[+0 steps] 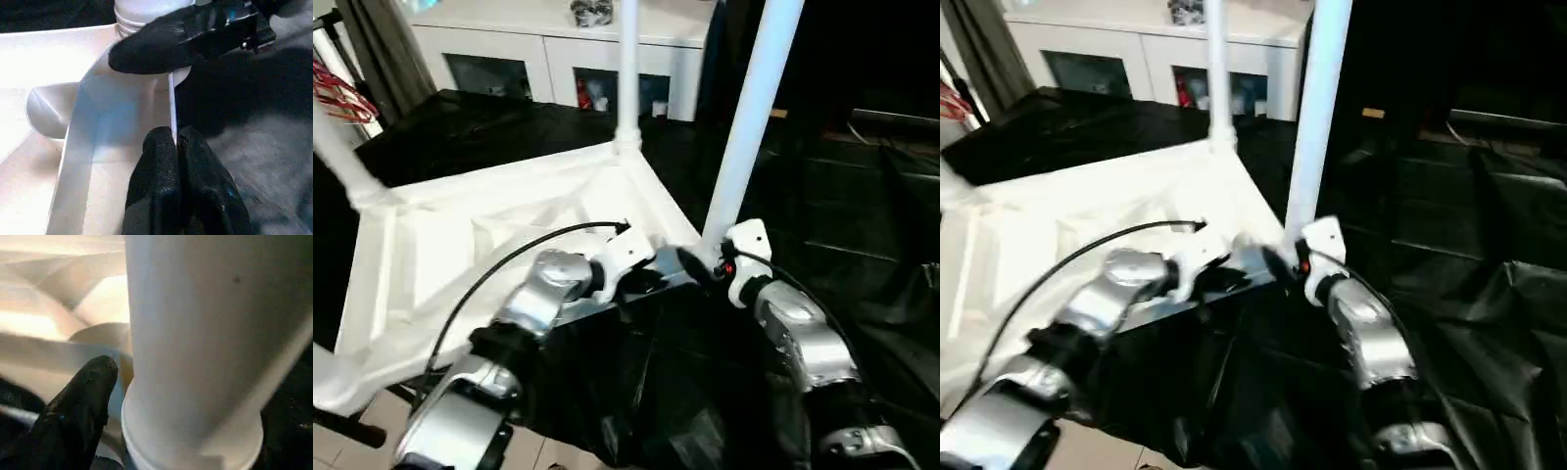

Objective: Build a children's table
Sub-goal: Rotate leg to tighten

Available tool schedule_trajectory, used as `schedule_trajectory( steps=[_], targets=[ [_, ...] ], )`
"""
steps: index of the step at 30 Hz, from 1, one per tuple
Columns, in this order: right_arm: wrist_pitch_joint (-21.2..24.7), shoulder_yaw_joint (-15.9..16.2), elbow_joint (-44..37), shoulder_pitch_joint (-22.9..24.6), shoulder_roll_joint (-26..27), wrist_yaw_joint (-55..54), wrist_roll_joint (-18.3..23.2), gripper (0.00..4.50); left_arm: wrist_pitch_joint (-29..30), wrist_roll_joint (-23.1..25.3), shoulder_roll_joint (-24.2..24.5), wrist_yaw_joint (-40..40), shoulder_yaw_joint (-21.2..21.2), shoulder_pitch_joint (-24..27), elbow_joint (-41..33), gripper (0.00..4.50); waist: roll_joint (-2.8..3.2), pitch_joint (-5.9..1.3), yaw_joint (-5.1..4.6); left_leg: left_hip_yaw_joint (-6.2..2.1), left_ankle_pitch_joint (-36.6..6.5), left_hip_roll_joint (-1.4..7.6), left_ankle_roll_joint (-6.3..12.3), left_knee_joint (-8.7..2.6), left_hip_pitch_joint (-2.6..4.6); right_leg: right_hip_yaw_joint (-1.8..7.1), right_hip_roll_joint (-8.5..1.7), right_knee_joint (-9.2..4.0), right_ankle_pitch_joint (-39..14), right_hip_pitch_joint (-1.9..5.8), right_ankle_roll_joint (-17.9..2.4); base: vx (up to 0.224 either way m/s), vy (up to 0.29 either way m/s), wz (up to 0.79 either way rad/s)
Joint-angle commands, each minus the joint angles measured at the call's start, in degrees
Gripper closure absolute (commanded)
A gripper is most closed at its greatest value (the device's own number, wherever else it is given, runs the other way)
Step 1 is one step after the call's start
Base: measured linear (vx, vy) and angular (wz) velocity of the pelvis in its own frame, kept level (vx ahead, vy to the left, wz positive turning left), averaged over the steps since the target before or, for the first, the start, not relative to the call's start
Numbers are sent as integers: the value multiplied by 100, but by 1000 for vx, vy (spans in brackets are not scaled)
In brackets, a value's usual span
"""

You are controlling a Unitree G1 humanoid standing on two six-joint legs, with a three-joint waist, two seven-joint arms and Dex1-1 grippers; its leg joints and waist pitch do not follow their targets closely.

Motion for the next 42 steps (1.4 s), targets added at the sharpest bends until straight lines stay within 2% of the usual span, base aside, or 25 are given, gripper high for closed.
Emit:
schedule_trajectory(
  steps=[1,2,3,4,6,7,8,14,15,18,19,21,24,25,26,27,28,30,32,33,34,35,38,40,42],
  targets=[
    [40,507,-245,160,-65,691,44,70,-227,-178,-32,-406,-227,38,-279,450,-41,-355,30,-92,-920,285,496,-381,28,283,-497,-423,-1048,328,-1350,0,0,0],
    [40,507,-245,160,-65,691,44,70,-227,-178,-32,-406,-227,38,-279,450,-49,-354,37,-98,-934,292,495,-387,26,284,-500,-429,-1045,338,-1338,0,0,0],
    [69,637,-522,319,-331,1232,121,70,-278,-180,102,-640,-263,58,-305,450,-37,-351,27,-100,-962,305,484,-396,29,287,-494,-417,-1009,322,-1360,0,0,0],
    [105,708,-681,408,-477,1508,160,70,-300,-177,175,-757,-278,63,-307,450,-58,-354,44,-101,-976,296,505,-389,28,283,-489,-423,-993,348,-1326,0,0,0],
    [236,788,-900,518,-649,1860,252,70,-335,-196,268,-951,-299,73,-323,450,-34,-352,50,-98,-921,309,571,-390,30,289,-482,-412,-868,342,-1351,0,0,0],
    [316,818,-992,559,-710,1992,302,70,-348,-213,305,-1044,-309,81,-338,450,-41,-358,54,-96,-906,311,578,-387,28,285,-487,-397,-813,341,-1393,0,0,0],
    [366,856,-1094,601,-781,2107,345,83,-335,-226,353,-1153,-329,93,-368,450,-66,-348,54,-86,-967,308,557,-388,32,281,-490,-414,-949,329,-1402,0,0,0],
    [551,1065,-1548,808,-1236,2837,487,126,-335,-284,649,-1764,-418,90,-466,450,-59,-344,128,-94,-990,325,486,-398,52,288,-499,-433,-1286,320,-1292,0,0,0],
    [557,1064,-1555,811,-1244,2849,489,145,-337,-286,652,-1772,-417,88,-464,450,-56,-346,141,-92,-972,330,488,-396,51,292,-500,-423,-1242,314,-1300,0,0,0],
    [637,1058,-1597,837,-1299,2977,509,153,-330,-300,691,-1868,-414,88,-489,450,-91,-354,159,-87,-887,316,487,-383,39,291,-511,-416,-1167,322,-1319,0,0,0],
    [649,1060,-1600,845,-1295,2992,504,161,-311,-305,693,-1869,-409,100,-512,450,-74,-359,170,-93,-828,323,495,-383,39,288,-510,-402,-1124,318,-1325,0,0,0],
    [676,1068,-1611,852,-1279,2983,497,172,-277,-313,689,-1851,-396,128,-550,450,-82,-362,166,-93,-806,321,498,-381,37,285,-506,-398,-1075,318,-1332,0,0,0],
    [673,981,-1465,789,-1101,2561,420,174,-220,-306,609,-1616,-310,157,-525,450,-100,-357,159,-86,-817,316,491,-380,39,285,-508,-410,-1116,315,-1326,0,0,0],
    [667,924,-1373,754,-1020,2383,384,175,-197,-308,577,-1540,-286,153,-501,450,-87,-347,148,-89,-846,309,458,-386,36,285,-513,-418,-1234,306,-1304,0,0,0],
    [578,754,-1110,647,-787,1807,240,176,-141,-293,448,-1210,-190,101,-398,450,-129,-351,141,-85,-864,306,438,-385,38,283,-511,-428,-1304,307,-1277,0,0,0],
    [578,754,-1110,647,-787,1807,240,176,-141,-293,448,-1210,-190,101,-398,450,-110,-337,115,-86,-928,290,361,-391,44,279,-508,-443,-1497,284,-1248,0,0,0],
    [594,441,-689,457,-383,869,131,176,-53,-232,207,-591,-50,-23,-200,450,-143,-331,94,-102,-979,288,292,-408,32,266,-508,-463,-1713,308,-1159,0,0,0],
    [647,216,-391,319,-95,253,119,176,-15,-141,19,-78,27,-135,-24,450,-113,-323,41,-114,-1153,274,154,-414,77,259,-508,-503,-2047,261,-1105,0,0,0],
    [703,116,-265,256,47,-25,138,176,18,-80,-83,186,44,-195,71,450,-151,-326,31,-112,-1112,264,181,-416,50,267,-502,-517,-2014,286,-1023,0,0,0],
    [713,-62,74,78,372,-755,105,176,157,31,-383,829,89,-328,288,450,-121,-344,15,-101,-1032,275,185,-403,64,286,-508,-495,-1820,261,-1067,0,0,0],
    [713,-62,74,78,372,-755,105,176,157,31,-383,829,89,-328,288,450,-122,-334,4,-101,-1039,267,177,-411,64,284,-492,-502,-1792,251,-1077,0,0,0],
    [660,-164,343,-70,611,-1263,33,176,254,82,-605,1260,124,-396,405,450,-106,-340,17,-111,-1043,264,168,-410,68,272,-496,-494,-1766,271,-1091,0,0,0],
    [431,-149,620,-246,835,-1449,-81,176,221,147,-809,1407,78,-414,472,450,-124,-354,28,-97,-943,250,227,-388,55,282,-509,-492,-1599,286,-1112,0,0,0],
    [311,-114,670,-294,862,-1344,-124,121,118,189,-833,1297,6,-387,430,450,-116,-369,42,-100,-785,262,332,-387,24,280,-505,-453,-1245,308,-1147,0,0,0],
    [309,-98,628,-298,826,-1109,-52,104,58,171,-808,1135,-45,-344,347,450,-118,-373,45,-99,-749,263,404,-381,28,279,-504,-432,-1056,318,-1209,0,0,0]
  ],
)
